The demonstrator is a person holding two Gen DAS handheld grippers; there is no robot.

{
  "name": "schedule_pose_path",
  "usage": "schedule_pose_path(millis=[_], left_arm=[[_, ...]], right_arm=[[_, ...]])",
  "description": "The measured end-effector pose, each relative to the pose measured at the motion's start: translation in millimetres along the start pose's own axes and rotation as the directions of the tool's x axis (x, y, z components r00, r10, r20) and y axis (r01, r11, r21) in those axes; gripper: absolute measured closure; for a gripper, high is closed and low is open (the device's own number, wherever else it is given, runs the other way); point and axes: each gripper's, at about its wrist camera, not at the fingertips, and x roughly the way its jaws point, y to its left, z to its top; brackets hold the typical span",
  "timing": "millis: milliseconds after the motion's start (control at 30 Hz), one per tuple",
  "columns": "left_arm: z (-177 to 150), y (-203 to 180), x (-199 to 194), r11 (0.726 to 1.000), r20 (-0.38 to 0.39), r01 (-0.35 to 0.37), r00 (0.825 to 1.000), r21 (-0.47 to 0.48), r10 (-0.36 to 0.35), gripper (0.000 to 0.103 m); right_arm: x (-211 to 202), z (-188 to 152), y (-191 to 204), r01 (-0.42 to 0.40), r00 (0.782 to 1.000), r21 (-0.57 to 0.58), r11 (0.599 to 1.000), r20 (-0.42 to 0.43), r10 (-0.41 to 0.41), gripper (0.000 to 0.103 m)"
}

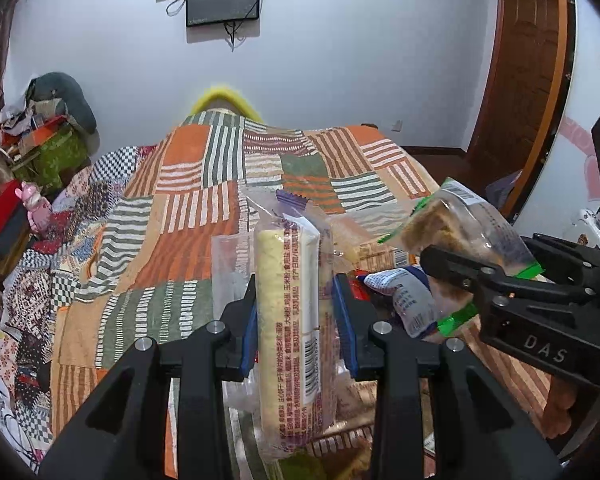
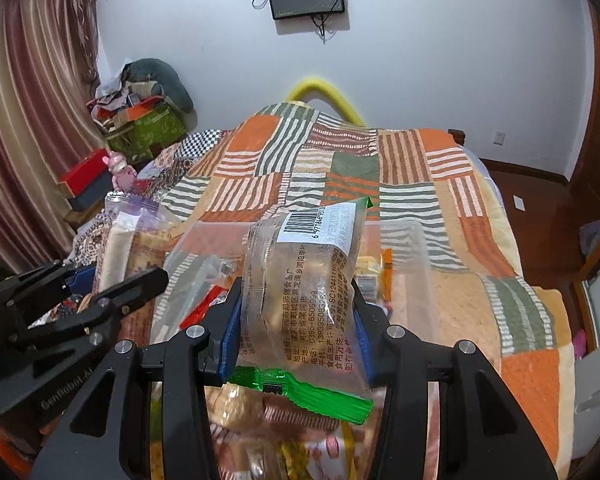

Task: Organize snacks
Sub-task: 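Lower both held snacks into the clear box and open both grippers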

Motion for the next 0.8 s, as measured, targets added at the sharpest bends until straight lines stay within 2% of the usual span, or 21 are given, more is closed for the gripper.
schedule_pose_path(millis=[167,200,233,300,533,733,800], left_arm=[[4.7,10.4,20.1,1.000,-0.022,-0.003,1.000,-0.026,0.002,0.070],[5.4,11.9,24.9,1.000,-0.027,-0.005,1.000,-0.030,0.005,0.071],[5.2,12.8,27.7,1.000,-0.031,-0.008,0.999,-0.030,0.007,0.079],[5.5,14.6,34.6,1.000,-0.042,-0.010,0.999,-0.026,0.009,0.081],[2.1,19.1,53.8,0.999,-0.077,-0.010,0.997,-0.031,0.007,0.082],[2.7,25.9,49.6,0.997,-0.080,0.020,0.996,-0.071,-0.025,0.080],[2.8,26.9,43.6,0.997,-0.074,0.022,0.997,-0.075,-0.028,0.078]], right_arm=[[17.0,2.8,-0.6,0.002,0.999,-0.006,1.000,-0.039,-0.002,0.060],[20.7,3.0,-1.1,0.003,0.999,-0.006,1.000,-0.049,-0.003,0.060],[24.4,2.9,-1.9,0.000,0.998,-0.003,1.000,-0.061,0.000,0.060],[31.1,3.4,-3.0,-0.007,0.997,-0.001,1.000,-0.082,0.007,0.060],[44.2,1.6,-5.0,-0.008,0.992,-0.020,1.000,-0.123,0.005,0.060],[42.1,1.6,-11.1,-0.026,0.989,-0.009,1.000,-0.145,0.025,0.058],[37.8,1.1,-11.8,-0.018,0.989,-0.008,1.000,-0.144,0.017,0.055]])
